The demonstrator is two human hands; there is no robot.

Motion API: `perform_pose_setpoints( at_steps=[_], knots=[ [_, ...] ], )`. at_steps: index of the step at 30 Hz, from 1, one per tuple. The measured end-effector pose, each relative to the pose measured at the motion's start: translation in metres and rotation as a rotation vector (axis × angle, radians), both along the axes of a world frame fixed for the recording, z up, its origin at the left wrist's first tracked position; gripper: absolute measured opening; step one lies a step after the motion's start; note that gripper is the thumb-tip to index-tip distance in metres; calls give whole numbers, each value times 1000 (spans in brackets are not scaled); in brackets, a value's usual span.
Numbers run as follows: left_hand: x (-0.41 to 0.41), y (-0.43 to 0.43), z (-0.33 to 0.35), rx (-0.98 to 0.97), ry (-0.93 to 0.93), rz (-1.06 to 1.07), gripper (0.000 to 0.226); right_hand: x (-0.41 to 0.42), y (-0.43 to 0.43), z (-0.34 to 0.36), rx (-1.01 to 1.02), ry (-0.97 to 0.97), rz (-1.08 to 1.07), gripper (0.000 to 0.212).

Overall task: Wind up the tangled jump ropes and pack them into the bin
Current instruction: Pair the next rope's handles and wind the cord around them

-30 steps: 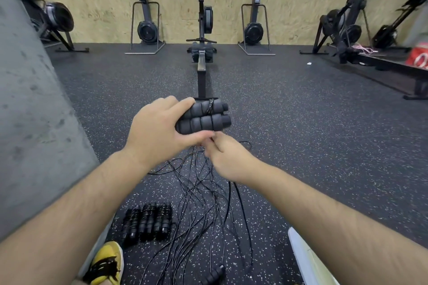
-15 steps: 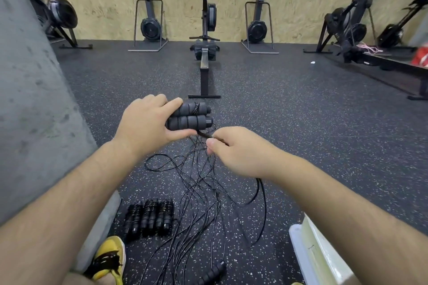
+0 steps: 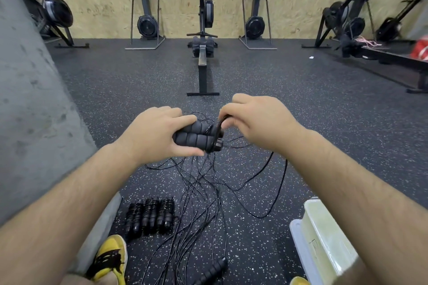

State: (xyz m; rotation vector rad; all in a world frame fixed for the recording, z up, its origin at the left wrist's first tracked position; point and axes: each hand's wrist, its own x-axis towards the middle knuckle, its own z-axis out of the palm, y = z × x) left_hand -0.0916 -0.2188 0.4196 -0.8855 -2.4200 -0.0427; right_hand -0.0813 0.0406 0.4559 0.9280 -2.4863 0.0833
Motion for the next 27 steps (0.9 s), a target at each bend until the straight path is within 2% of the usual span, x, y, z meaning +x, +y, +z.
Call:
perform_pose_setpoints(
  at_steps=[3,7,11,13,14,15,16,17,19,20,22,23,27],
  knots=[
    [6,4,3,53,-79,-72,77,-4,3,0,-54,-32,12,47],
    [18,11,11,181,-125,-142,77,-7,8,-1,-196,-182,-13,32],
    [32,24,15,300,-205,-167,64,-2,1,-21,-341,-427,-21,30],
    [37,30,12,357,-237,-149,61,2,-11,-35,-326,-453,44,36],
    [38,33,11,388,-234,-125,61,7,-21,-38,-344,-472,25,33],
    [38,34,10,414,-218,-94,61,10,-28,-38,-387,-469,-12,29],
    [37,35,11,433,-194,-58,59,14,-40,-36,-498,-526,-73,28],
    [36,35,12,445,-166,-18,56,19,-46,-37,-562,-624,-47,31],
    [32,32,14,441,-105,60,49,19,-50,-41,-516,-618,-70,31],
    [28,29,15,424,-75,100,49,17,-49,-45,-434,-473,-51,26],
    [21,20,16,381,-32,170,56,20,-48,-45,-396,-650,-69,24],
    [17,15,15,358,-19,194,60,23,-49,-43,-441,-728,-72,25],
    [7,0,13,281,-21,229,76,31,-52,-32,-462,-758,-63,30]
  ],
)
